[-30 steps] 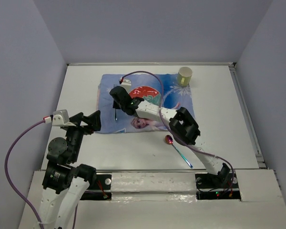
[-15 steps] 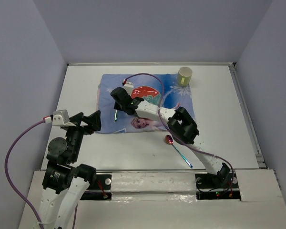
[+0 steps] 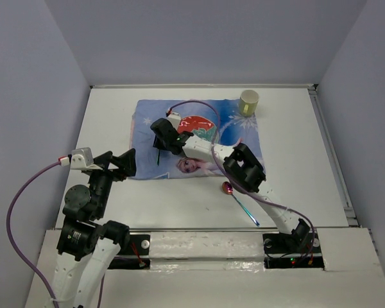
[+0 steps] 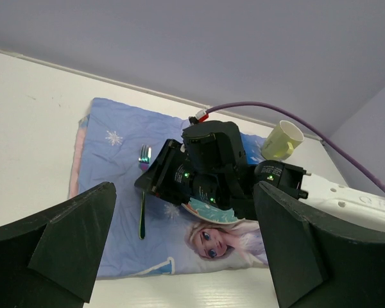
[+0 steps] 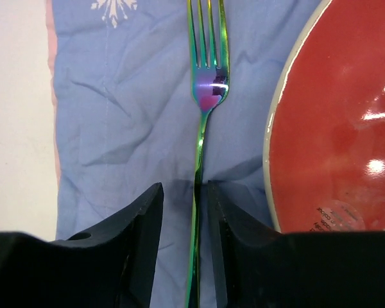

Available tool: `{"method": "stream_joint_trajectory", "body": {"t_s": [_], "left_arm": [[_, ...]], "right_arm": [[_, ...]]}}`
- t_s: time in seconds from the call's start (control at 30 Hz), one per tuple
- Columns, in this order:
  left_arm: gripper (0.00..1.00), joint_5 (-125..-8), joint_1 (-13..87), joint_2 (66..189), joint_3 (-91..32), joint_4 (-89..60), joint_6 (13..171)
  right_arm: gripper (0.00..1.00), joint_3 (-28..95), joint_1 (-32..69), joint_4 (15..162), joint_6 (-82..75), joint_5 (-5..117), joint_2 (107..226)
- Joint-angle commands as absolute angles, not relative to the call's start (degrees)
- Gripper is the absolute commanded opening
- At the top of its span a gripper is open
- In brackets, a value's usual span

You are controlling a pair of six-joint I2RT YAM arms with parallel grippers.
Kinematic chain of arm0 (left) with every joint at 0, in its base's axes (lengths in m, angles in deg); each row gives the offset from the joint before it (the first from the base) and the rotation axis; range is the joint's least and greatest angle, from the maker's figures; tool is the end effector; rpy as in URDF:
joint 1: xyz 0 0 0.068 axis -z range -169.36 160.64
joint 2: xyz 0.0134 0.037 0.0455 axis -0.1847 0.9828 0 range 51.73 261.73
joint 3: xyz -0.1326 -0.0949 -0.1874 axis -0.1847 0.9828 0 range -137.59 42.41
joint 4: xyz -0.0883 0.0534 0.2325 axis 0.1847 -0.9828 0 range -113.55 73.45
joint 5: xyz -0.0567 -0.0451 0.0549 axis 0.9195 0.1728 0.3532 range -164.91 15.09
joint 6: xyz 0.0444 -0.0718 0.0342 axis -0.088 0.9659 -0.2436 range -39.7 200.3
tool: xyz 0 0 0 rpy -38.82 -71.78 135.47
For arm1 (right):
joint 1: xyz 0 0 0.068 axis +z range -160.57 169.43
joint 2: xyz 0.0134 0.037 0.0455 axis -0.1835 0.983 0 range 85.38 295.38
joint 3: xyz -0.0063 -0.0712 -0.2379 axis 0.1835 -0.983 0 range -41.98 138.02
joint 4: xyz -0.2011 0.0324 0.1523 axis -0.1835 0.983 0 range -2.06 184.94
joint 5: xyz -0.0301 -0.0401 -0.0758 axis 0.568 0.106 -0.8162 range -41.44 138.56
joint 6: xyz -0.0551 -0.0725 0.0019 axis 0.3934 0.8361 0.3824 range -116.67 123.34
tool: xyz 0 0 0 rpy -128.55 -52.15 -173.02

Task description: Set the dinner table for one person

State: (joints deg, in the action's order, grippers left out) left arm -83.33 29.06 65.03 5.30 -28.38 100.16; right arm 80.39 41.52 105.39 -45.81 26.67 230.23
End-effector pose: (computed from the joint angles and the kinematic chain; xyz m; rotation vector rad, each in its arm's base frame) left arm 0.1291 -0.0303 0.3512 -0.1421 1.3718 -0.4602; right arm 0.3756 0.4327 0.1195 0.1455 2.2585 0.5370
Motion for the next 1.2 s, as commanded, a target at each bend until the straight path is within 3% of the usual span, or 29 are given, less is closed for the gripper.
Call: {"method": "stream_joint_trajectory", "body": {"t_s": [0.0, 0.17, 0.33, 0.47, 0.5, 0.63, 0.77, 0.87, 1.03, 1.17], "left_arm": [[0.99, -82.99, 29.36, 65.08, 5.23, -26.04, 99.99], [0.99, -82.99, 29.36, 65.26, 5.14, -26.04, 99.82], [0.99, -83.08, 29.28, 65.09, 5.14, -26.04, 99.82], [0.99, -82.65, 29.28, 64.73, 5.14, -25.95, 99.64], [0.99, -82.12, 29.28, 64.65, 5.23, -25.78, 99.55], [0.99, -80.36, 29.54, 64.03, 5.49, -25.08, 99.38], [0.99, -81.58, 29.54, 62.98, 5.23, -25.42, 99.11], [0.99, -81.85, 29.54, 62.19, 5.14, -25.60, 99.11], [0.99, -80.80, 29.54, 63.32, 5.23, -25.42, 98.94], [0.99, -80.62, 29.45, 63.33, 5.23, -25.34, 98.76]], "right_arm": [[0.41, 82.30, 41.46, 103.85, -45.18, 26.94, 228.21], [0.43, 80.02, 41.46, 101.57, -43.16, 30.01, 223.20], [0.44, 70.46, 41.98, 96.57, -36.58, 37.65, 210.56], [0.44, 48.95, 41.98, 92.08, -28.33, 43.19, 194.31], [0.44, 38.72, 41.98, 91.98, -27.09, 43.55, 187.31], [0.43, 17.42, 41.98, 99.85, -26.10, 42.16, 171.05], [0.44, 3.25, 41.98, 110.69, -34.17, 38.29, 157.21], [0.52, -3.63, 41.46, 116.84, -38.14, 37.84, 149.74], [0.57, -5.86, 39.71, 118.09, -39.56, 38.64, 151.90], [0.55, -3.48, 38.39, 118.35, -37.10, 35.47, 157.70]]}}
